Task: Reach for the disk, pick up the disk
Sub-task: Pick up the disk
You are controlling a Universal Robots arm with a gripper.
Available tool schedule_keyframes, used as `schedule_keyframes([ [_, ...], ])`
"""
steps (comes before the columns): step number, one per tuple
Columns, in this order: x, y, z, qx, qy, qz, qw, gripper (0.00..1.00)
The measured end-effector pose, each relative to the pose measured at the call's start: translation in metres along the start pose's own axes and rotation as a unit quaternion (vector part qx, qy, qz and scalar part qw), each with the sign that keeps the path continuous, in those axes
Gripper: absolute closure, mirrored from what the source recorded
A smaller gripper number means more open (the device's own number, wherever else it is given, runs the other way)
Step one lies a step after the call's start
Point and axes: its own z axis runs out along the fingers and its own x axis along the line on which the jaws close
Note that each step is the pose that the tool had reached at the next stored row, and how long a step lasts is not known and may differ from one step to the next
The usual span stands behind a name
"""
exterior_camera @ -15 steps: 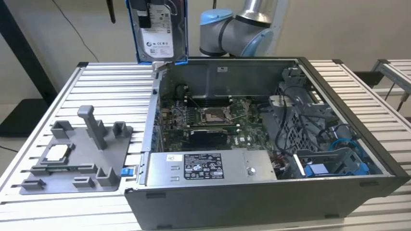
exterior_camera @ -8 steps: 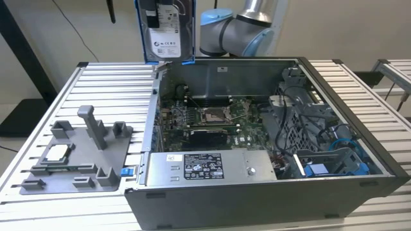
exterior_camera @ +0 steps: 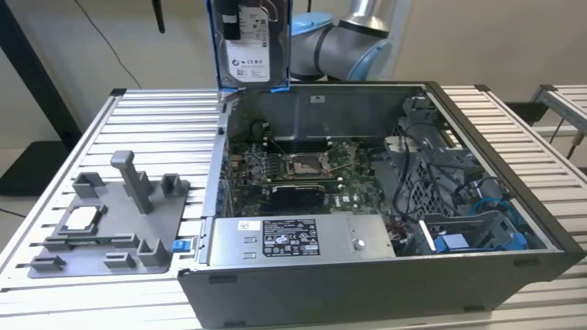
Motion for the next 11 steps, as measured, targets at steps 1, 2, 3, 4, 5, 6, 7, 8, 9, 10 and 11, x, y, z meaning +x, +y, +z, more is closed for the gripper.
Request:
schedule_keyframes([
  [1,-0.0001,-0.0021,0.0000,0.0000,0.0000,0.000,1.0000,1.00],
  [2,-0.0001,-0.0041,0.0000,0.0001,0.0000,0.000,1.0000,1.00],
  [3,-0.0002,-0.0061,-0.0001,0.0000,0.0000,0.000,1.0000,1.00],
  [4,-0.0003,-0.0081,-0.0001,0.0000,0.0000,0.000,1.0000,1.00],
  [5,-0.0003,-0.0101,-0.0001,0.0000,0.0000,0.000,1.0000,1.00],
  [6,-0.0004,-0.0121,-0.0001,0.0000,0.0000,0.000,1.0000,1.00],
  [7,-0.0005,-0.0141,-0.0002,0.0000,0.0000,0.000,1.0000,1.00],
  [8,-0.0005,-0.0159,-0.0002,0.0000,0.0000,0.000,1.0000,1.00],
  [9,-0.0006,-0.0179,-0.0002,0.0000,0.0000,0.000,1.0000,1.00],
  [10,-0.0006,-0.0198,-0.0002,0.0000,0.0000,0.000,1.0000,1.00],
  [11,-0.0007,-0.0216,-0.0002,0.0000,0.0000,0.000,1.0000,1.00],
])
